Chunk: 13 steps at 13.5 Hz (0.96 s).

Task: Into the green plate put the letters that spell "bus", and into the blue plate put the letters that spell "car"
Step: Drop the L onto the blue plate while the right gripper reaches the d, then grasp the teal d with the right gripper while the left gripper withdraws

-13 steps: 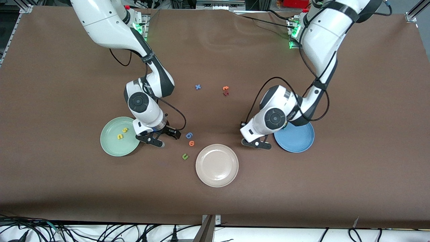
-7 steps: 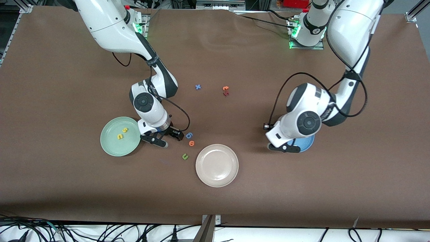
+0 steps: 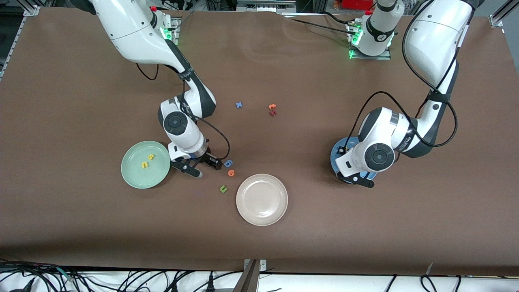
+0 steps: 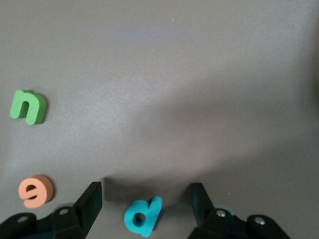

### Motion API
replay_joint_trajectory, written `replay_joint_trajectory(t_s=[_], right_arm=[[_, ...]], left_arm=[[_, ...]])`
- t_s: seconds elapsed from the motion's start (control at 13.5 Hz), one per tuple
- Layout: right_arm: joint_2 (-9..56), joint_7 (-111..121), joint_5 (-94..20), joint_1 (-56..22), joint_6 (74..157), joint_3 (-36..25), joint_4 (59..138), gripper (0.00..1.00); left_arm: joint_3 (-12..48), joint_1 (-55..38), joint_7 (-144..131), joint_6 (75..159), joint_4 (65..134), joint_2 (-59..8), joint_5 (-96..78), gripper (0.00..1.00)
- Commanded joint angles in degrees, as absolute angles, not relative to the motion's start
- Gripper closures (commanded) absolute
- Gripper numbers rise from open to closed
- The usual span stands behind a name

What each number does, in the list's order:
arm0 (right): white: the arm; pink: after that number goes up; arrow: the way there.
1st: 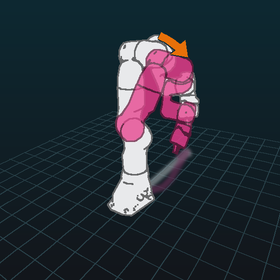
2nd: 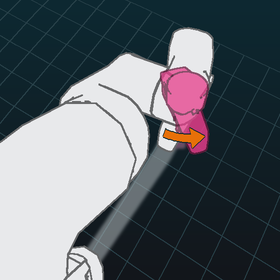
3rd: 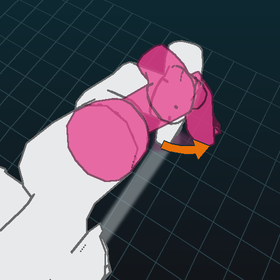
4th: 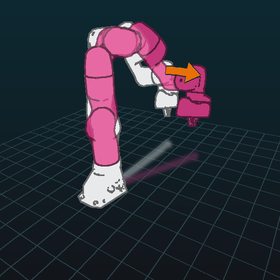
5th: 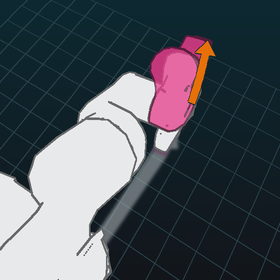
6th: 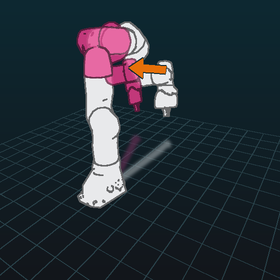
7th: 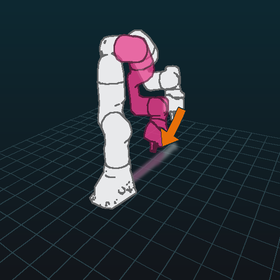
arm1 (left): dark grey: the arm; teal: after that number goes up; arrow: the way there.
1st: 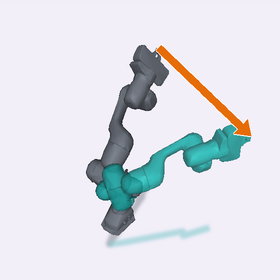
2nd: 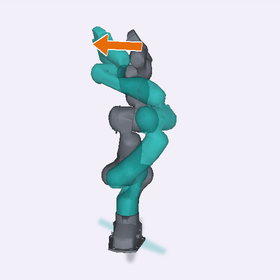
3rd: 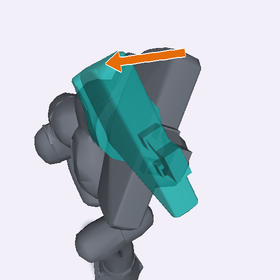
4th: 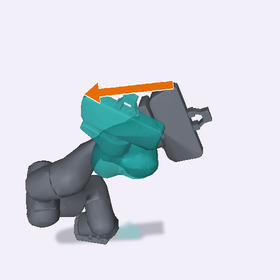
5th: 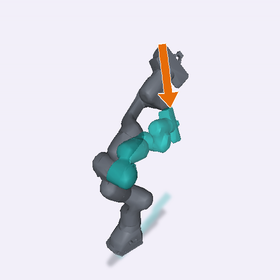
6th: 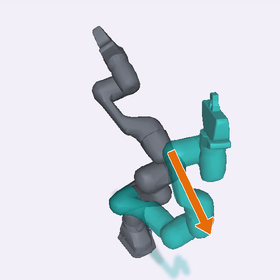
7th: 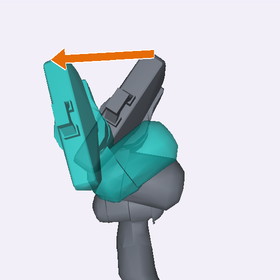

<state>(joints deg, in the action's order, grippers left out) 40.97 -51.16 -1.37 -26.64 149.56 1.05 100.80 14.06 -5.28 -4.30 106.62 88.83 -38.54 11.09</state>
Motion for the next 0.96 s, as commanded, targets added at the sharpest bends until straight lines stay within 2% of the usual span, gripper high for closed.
replay_joint_trajectory(t_s=[0.0, 0.3, 0.45, 0.52, 0.82, 0.89], right_arm=[[41.66, -52.73, -1.93, -27.16, 150.03, 2.28, 100.90, 0.19], [41.57, -57.04, -2.20, -27.16, 150.03, 2.64, 100.81, 0.19], [41.57, -56.60, -2.11, -27.16, 150.03, 2.55, 100.81, 0.26], [41.57, -56.43, -2.02, -27.16, 150.03, 2.55, 100.90, 0.34], [41.66, -54.76, -1.93, -27.07, 150.03, 2.46, 100.90, 0.79], [41.66, -54.76, -1.93, -27.07, 150.03, 2.46, 100.90, 0.84]], left_arm=[[14.33, -4.84, -1.76, 105.56, 88.16, -38.23, 12.40, 0.00], [14.94, -5.10, -2.90, 98.46, 84.13, -33.41, 11.87, 0.00], [14.94, -5.45, -2.90, 91.79, 79.82, -30.86, 11.95, 0.00], [15.12, -5.54, -3.07, 89.76, 79.28, -29.20, 11.95, 0.00], [14.16, -4.57, -2.37, 87.55, 79.10, -19.63, 11.26, 0.00], [12.93, -4.22, -2.72, 87.80, 79.97, -16.03, 9.86, 0.00]])
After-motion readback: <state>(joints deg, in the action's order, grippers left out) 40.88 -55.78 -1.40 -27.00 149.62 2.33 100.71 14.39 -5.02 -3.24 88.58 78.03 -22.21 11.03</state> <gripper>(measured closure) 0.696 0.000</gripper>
